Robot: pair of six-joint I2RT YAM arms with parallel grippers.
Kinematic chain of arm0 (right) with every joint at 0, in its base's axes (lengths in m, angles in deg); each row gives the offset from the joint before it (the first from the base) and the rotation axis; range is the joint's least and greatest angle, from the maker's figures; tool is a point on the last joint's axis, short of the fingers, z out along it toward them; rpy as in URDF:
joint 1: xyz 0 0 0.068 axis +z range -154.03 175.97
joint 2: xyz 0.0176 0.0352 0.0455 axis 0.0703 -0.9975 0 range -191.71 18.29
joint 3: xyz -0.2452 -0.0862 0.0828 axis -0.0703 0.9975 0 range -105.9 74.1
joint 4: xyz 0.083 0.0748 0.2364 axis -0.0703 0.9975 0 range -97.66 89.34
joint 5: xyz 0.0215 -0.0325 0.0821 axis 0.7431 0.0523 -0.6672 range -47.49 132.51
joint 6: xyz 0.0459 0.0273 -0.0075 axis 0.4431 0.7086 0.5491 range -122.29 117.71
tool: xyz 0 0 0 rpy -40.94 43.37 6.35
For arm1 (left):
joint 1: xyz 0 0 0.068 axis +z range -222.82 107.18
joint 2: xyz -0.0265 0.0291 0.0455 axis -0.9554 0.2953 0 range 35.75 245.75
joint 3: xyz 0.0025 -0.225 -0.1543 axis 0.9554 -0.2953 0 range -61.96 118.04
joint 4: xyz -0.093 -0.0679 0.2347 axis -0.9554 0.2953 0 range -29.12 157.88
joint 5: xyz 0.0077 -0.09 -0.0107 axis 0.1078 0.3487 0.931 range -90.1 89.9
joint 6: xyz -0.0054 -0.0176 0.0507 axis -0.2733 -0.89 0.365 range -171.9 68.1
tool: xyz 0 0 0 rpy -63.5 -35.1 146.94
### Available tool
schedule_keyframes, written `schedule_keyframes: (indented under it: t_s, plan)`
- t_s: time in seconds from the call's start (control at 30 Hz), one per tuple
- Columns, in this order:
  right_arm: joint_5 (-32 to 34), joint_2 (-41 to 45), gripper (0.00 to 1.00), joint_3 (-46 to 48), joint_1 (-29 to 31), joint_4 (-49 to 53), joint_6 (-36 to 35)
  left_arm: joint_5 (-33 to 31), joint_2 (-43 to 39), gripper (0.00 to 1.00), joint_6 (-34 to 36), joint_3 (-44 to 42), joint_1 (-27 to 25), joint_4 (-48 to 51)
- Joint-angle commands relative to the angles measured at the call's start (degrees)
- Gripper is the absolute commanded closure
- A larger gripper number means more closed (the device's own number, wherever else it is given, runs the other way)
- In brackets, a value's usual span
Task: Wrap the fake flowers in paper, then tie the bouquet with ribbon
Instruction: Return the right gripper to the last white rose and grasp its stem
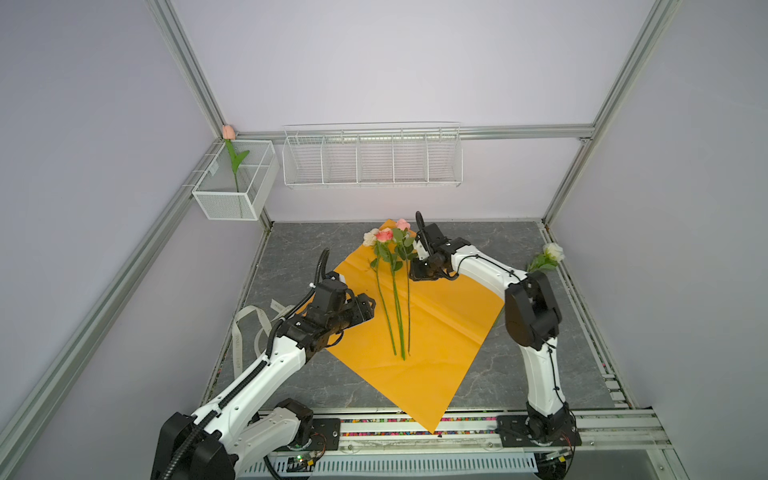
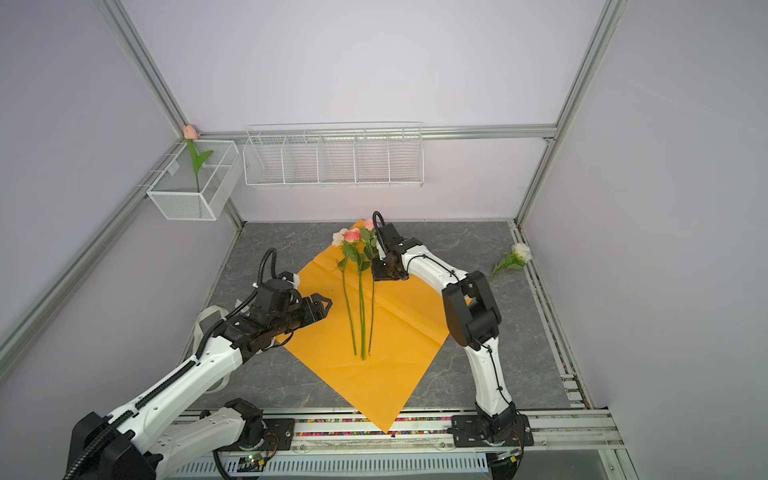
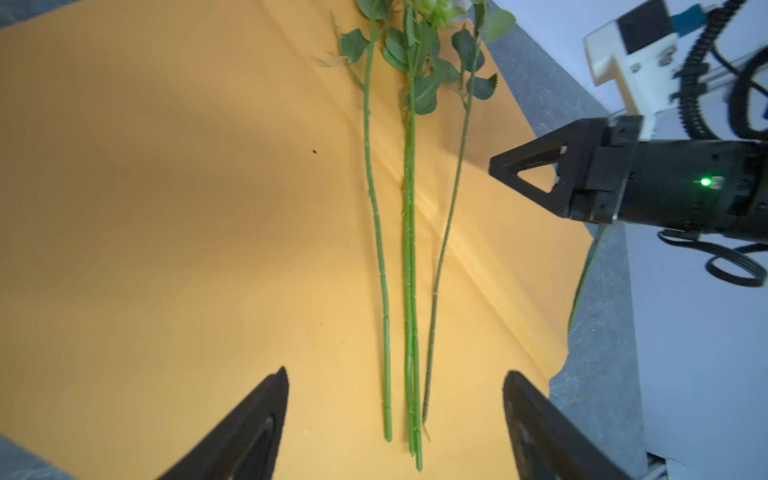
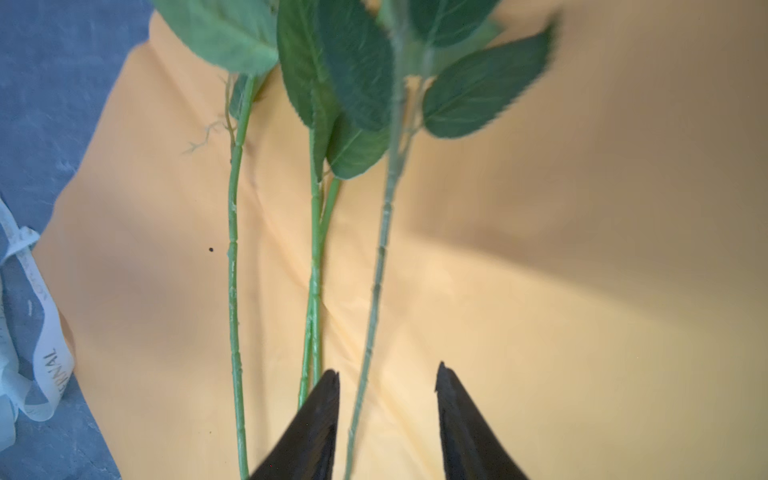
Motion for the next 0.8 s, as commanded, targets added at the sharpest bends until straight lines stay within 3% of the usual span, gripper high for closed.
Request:
schedule_keyframes:
  t_s: [0.0,0.17,0.3,0.4,0.77]
  plan:
    - [2.93,12.61,0.53,9.58,-8.8,-3.11,-0.8,6.52,4.51,0.2,-0.18,2.57,-1.18,-6.15]
    - [6.06,19.17,0.53,20.53,-23.26,-3.4,-2.31,7.29,14.25,0.2,1.62,9.75,-7.97,-6.92]
    - [7.7,17.84,0.53,21.74,-32.74,-1.63,-4.22,9.79,22.71,0.22,1.81,15.78,-12.33,-8.36]
    - [5.31,13.67,0.52,19.58,-38.22,-0.8,-5.33,11.13,28.23,0.22,2.71,20.73,-14.98,-7.74]
    - [6.98,-5.6,0.54,2.16,-40.9,7.65,-6.85,10.9,39.91,0.19,4.0,33.36,-19.17,-3.77]
